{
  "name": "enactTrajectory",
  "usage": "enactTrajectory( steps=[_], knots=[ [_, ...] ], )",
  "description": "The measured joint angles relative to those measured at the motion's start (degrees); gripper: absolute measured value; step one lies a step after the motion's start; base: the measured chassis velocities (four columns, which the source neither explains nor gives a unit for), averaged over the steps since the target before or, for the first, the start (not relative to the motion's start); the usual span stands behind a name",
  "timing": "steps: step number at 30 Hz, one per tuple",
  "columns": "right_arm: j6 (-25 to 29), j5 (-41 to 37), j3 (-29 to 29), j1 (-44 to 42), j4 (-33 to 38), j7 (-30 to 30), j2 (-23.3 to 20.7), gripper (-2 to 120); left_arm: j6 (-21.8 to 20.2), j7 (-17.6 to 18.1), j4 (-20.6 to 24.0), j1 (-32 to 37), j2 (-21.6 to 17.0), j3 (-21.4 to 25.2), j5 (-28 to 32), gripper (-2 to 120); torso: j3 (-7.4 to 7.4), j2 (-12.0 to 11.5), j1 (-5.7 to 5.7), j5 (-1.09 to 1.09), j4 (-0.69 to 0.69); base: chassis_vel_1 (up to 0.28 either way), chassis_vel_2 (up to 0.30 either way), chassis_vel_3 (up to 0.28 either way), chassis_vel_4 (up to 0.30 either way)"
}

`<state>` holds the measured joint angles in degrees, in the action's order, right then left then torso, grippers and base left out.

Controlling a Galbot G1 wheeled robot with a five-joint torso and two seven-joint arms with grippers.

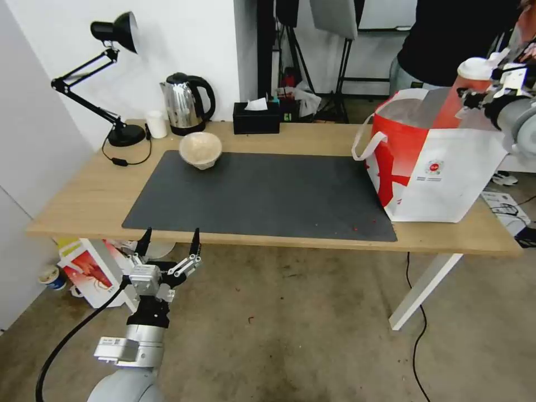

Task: Pick up the trash from the table and place it into the takeout bag.

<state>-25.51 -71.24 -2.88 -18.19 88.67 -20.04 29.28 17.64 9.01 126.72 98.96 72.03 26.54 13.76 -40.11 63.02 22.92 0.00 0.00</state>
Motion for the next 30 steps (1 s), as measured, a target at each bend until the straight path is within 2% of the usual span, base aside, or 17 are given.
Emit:
enactTrajectory(
  steps=[6, 7, 16, 18, 22, 30],
  knots=[
    [1.0, 3.4, 0.6, -0.1, -0.3, 1.2, 0.4, 43, 0.0, -0.1, 0.1, 0.0, 0.0, 0.0, -0.1, 99, 0.00, 0.0, 0.00, 0.00, 0.00, 0.000, 0.000, 0.000, 0.000],
    [1.0, 3.4, 0.6, -0.1, -0.3, 1.2, 0.4, 43, 0.0, -0.1, 0.1, 0.0, 0.0, 0.0, -0.1, 99, 0.00, 0.0, 0.00, 0.00, 0.00, 0.000, 0.000, 0.000, 0.000],
    [-1.0, 5.3, 1.4, -0.1, 1.1, 2.0, 0.2, 80, 0.1, -0.2, 0.8, 0.3, 0.1, 0.2, -0.2, 100, 0.00, 0.0, -0.01, -0.01, 0.00, 0.000, 0.000, 0.000, 0.000],
    [-1.0, 5.3, 1.4, -0.1, 1.1, 2.0, 0.2, 80, 0.1, -0.2, 0.8, 0.3, 0.1, 0.2, -0.2, 100, 0.00, 0.0, 0.00, -0.01, 0.00, 0.000, 0.000, 0.000, 0.000],
    [-1.2, 5.4, 1.4, -0.2, 1.4, 2.0, 0.1, 97, 0.2, -0.2, 0.9, 0.4, 0.1, 0.2, -0.2, 99, 0.00, 0.0, 0.00, -0.01, 0.00, 0.000, 0.000, 0.000, 0.000],
    [-2.7, 6.2, 1.2, -0.4, 2.4, 1.9, -0.6, 100, 0.4, -0.2, 1.7, 0.8, 0.1, 0.5, -0.2, 99, 0.00, 0.0, 0.00, 0.00, -0.01, 0.000, 0.000, 0.000, 0.000]
  ],
)
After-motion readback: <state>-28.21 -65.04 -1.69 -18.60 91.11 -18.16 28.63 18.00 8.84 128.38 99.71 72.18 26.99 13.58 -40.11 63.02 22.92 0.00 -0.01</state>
